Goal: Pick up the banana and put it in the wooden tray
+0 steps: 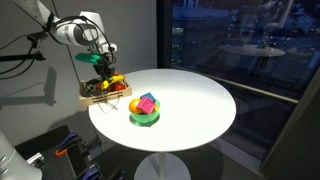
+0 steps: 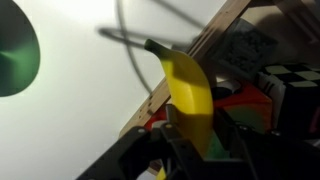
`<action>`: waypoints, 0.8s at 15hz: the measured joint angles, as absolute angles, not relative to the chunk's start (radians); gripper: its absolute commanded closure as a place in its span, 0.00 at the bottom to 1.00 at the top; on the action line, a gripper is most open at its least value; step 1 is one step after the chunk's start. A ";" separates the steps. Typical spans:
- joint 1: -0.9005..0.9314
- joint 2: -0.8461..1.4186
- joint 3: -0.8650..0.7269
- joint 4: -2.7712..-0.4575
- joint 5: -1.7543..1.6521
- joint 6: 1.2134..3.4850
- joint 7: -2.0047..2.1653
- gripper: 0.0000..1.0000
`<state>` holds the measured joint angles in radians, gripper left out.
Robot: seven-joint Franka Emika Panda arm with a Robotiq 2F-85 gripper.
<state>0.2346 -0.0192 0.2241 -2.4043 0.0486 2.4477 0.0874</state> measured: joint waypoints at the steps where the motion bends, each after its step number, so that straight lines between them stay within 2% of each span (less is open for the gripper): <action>1: 0.235 -0.010 0.224 -2.399 0.048 2.448 0.088 0.83; 12: 0.250 0.086 0.234 -2.319 0.047 2.448 0.089 0.83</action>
